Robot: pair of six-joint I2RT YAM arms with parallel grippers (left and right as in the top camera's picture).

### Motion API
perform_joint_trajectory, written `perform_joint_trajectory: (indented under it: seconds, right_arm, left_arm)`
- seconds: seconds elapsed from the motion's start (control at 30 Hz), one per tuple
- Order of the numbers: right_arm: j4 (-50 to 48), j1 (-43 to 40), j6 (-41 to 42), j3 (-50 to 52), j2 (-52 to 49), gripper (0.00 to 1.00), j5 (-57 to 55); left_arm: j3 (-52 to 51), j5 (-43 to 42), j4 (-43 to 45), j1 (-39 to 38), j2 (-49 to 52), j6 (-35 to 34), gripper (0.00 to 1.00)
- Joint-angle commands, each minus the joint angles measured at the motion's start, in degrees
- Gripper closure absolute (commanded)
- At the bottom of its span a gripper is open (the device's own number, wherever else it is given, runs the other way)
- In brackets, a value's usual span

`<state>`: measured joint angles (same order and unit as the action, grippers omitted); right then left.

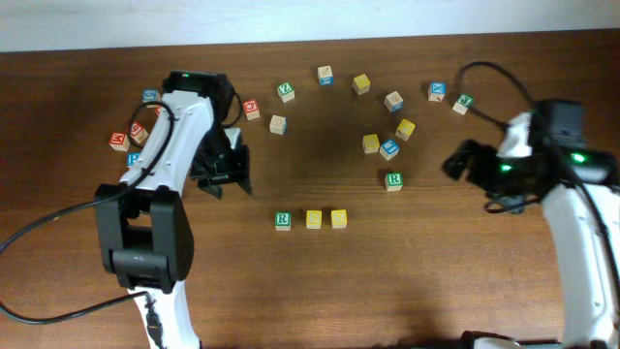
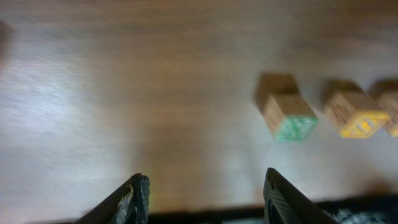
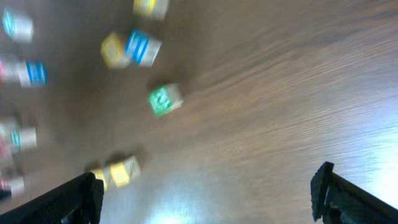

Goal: Spell out RSS
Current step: 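Bring both grippers down to opposite ends of the block row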

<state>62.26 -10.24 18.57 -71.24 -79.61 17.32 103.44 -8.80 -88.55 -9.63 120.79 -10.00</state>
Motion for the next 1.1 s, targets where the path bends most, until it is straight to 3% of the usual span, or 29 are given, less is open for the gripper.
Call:
perform_joint_trajectory:
  seconds: [0.0,0.17,0.2,0.27,0.3,0.4,0.43,0.5,0.67,0.8,0.93,1.07]
  right_arm:
    - [0.1,5.9,-1.6,0.9,-3.7,0.02,1.7]
    - [-0.2,12.8,-1.7,0.9,-8.6,0.02,1.1]
    - [-0.5,14.0,-1.7,0.9,-9.8,0.11,1.0]
    - [-1.3,16.0,-1.6,0.9,-11.8,0.40,0.9]
    - [-1.9,17.1,-1.6,0.9,-13.2,0.50,0.9]
    - [-3.5,19.8,-1.6,0.9,-16.9,0.81,0.9]
    - [-4.0,20.6,-1.6,0.9,-18.3,0.85,0.9]
    - [-4.8,22.2,-1.6,0.9,-20.9,0.85,0.9]
    - [-5.5,24.1,-1.6,0.9,-24.1,0.82,0.9]
    - [-9.3,24.9,-1.6,0.9,-25.4,0.82,0.6]
    - [-11.3,26.0,-1.6,0.9,-25.6,0.83,0.7]
    - [-11.6,27.5,-1.5,1.0,-25.6,0.83,0.4]
  left_arm:
    - [1.0,-5.8,-2.4,-0.5,-0.7,1.0,0.53]
    - [1.5,-5.7,-1.7,0.0,-10.1,0.9,0.54]
    - [1.4,-5.1,-1.5,0.0,-13.2,0.9,0.54]
    - [1.4,-3.1,-1.3,0.0,-17.7,0.5,0.65]
    - [1.4,-1.7,-1.3,-0.1,-19.4,0.1,0.68]
    - [1.4,2.1,-2.3,-0.2,-21.6,-2.4,0.70]
    - [1.3,2.8,-2.5,-0.3,-21.6,-3.3,0.81]
    - [-0.9,2.8,-1.1,-0.5,-21.5,-4.7,1.00]
    - [-12.5,2.4,5.4,-0.5,-21.5,-5.4,1.00]
    - [-25.2,1.1,16.4,-0.5,-21.5,-5.4,1.00]
    - [-32.8,1.1,28.5,-0.5,-21.4,-6.5,1.00]
    - [-37.7,0.0,33.7,-1.2,-21.4,-7.5,1.00]
